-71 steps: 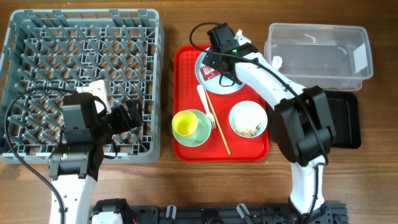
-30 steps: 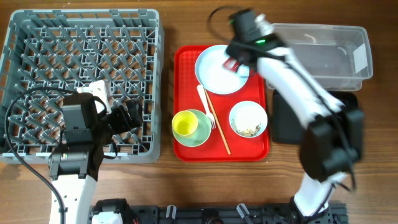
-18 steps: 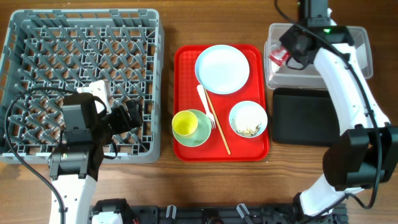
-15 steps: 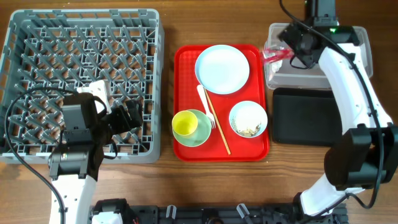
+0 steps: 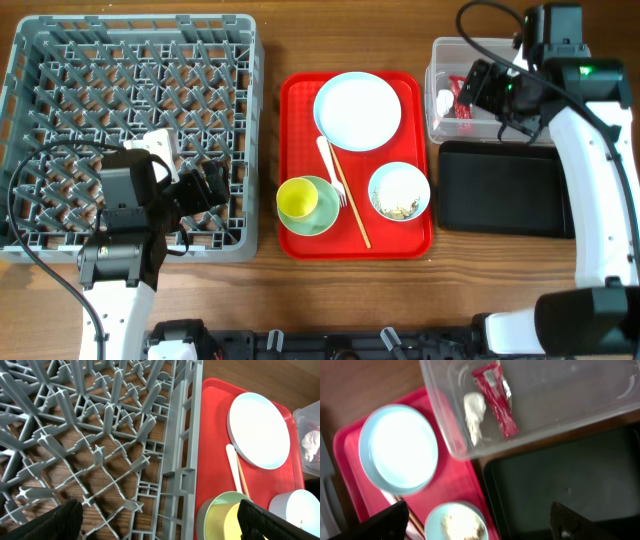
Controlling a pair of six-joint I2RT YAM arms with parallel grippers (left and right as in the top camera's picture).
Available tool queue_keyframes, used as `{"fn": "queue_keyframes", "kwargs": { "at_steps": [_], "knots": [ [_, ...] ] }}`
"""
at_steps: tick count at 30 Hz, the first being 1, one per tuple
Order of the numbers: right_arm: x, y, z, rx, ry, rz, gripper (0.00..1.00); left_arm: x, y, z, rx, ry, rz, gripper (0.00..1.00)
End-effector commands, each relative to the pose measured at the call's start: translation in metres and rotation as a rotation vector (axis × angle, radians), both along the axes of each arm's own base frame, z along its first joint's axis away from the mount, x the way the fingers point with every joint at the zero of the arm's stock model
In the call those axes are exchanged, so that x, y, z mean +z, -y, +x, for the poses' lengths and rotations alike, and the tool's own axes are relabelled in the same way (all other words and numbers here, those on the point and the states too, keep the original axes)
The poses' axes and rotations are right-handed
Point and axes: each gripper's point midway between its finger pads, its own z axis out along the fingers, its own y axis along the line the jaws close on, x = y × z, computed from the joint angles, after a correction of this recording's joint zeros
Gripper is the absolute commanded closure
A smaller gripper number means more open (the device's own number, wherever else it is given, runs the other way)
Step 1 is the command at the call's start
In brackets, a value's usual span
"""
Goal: Sort waste into correct bins and load items into the dishwasher rack
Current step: 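Grasp the light-blue rice bowl rim with the right gripper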
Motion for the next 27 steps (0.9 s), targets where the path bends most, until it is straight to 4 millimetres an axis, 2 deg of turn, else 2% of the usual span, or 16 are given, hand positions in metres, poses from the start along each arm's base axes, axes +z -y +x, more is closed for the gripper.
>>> {"fn": "queue_keyframes", "kwargs": {
  "at_steps": [1, 5, 11, 15, 21, 27],
  "knots": [
    [-0.003, -0.027, -0.027, 0.138, -0.004, -0.005, 0.11, 0.007, 0.003, 0.003, -0.008, 0.015, -0.01, 0.0],
    [-0.021, -0.064, -0.05, 0.255, 0.011, 0.04, 0.12, 0.007, 0.003, 0.003, -0.008, 0.016, -0.01, 0.0],
    [-0.07, -0.122, -0.084, 0.498, -0.061, 0.038, 0.15, 0.007, 0.003, 0.004, -0.008, 0.019, -0.01, 0.0],
    [-0.096, -0.148, -0.097, 0.585, -0.11, 0.026, 0.22, 0.008, 0.003, 0.004, -0.008, 0.019, -0.01, 0.0],
    [-0.132, -0.172, -0.096, 0.618, -0.161, 0.022, 0.28, 0.007, 0.003, 0.004, -0.008, 0.019, -0.01, 0.0],
    [-0.168, -0.175, -0.097, 0.6, -0.259, 0.007, 0.37, 0.006, 0.003, 0.002, -0.008, 0.011, -0.01, 0.0]
  ]
}}
